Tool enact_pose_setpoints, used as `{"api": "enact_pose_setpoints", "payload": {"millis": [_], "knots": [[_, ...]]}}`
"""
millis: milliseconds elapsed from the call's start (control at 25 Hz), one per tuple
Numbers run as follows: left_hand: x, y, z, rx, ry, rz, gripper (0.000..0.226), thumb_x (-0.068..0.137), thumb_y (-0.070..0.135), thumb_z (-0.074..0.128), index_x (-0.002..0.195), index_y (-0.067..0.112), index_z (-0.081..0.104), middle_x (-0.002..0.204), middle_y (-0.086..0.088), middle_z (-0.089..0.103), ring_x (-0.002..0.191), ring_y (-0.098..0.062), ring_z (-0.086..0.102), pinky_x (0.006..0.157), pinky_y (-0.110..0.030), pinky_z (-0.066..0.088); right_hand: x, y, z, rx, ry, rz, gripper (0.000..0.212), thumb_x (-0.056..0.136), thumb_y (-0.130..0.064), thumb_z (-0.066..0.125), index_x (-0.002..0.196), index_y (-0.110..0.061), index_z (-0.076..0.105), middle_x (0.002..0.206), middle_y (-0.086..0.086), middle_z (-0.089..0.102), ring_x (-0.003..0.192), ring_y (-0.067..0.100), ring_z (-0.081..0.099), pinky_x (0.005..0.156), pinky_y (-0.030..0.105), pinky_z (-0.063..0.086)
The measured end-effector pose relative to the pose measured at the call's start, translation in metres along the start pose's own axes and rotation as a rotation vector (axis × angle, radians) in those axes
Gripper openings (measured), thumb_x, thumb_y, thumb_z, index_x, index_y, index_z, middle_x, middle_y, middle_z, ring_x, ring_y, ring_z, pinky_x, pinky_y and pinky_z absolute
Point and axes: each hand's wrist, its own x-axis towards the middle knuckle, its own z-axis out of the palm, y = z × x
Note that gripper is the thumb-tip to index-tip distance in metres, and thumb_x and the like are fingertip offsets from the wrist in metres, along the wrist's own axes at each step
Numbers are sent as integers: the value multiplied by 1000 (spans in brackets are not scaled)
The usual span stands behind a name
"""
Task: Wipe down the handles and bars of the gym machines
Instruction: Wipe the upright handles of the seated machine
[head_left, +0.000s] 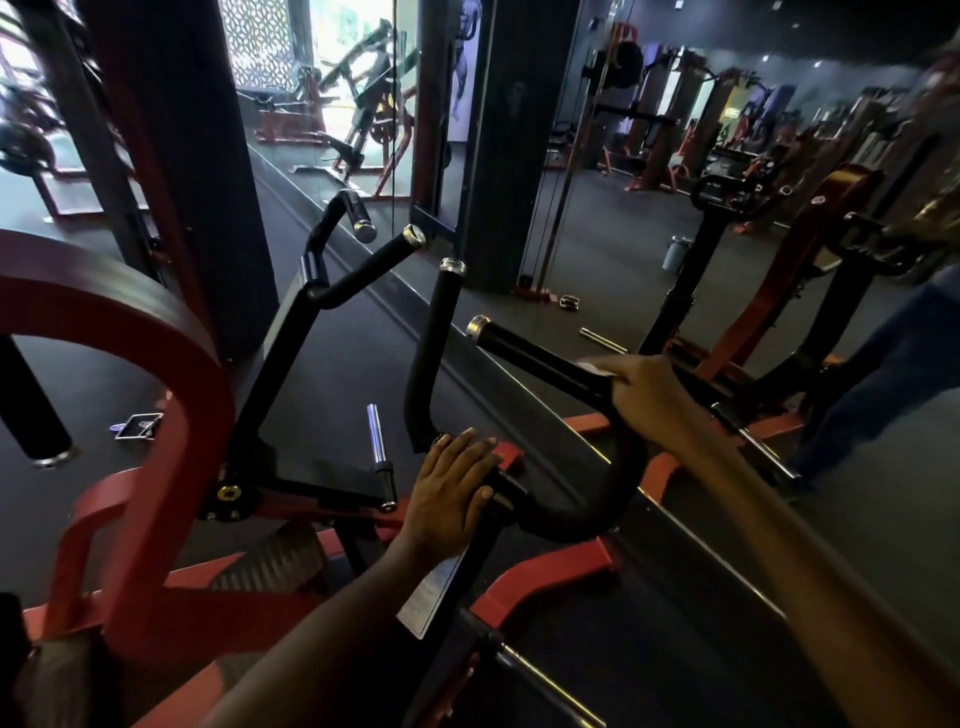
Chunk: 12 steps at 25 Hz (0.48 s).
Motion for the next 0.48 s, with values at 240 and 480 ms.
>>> {"api": "enact_pose_setpoints", "payload": {"millis": [240, 480], "knots": [[-1, 4, -3, -4, -8, -11, 53, 103, 39, 20, 127, 14, 59, 136, -4, 56, 139, -24, 36, 116, -46, 23, 87, -55, 20, 321, -296, 298, 19, 95, -17, 50, 97, -8, 66, 90, 8, 62, 91, 27, 62, 75, 28, 46], [-1, 2, -1, -9, 13, -2, 53, 102, 39, 19, 125, 14, 59, 133, -5, 58, 138, -26, 38, 114, -47, 25, 44, 0, -13, 590, -632, 403, 25, 94, -4, 40, 104, 6, 61, 82, 12, 67, 72, 17, 65, 62, 22, 54]]}}
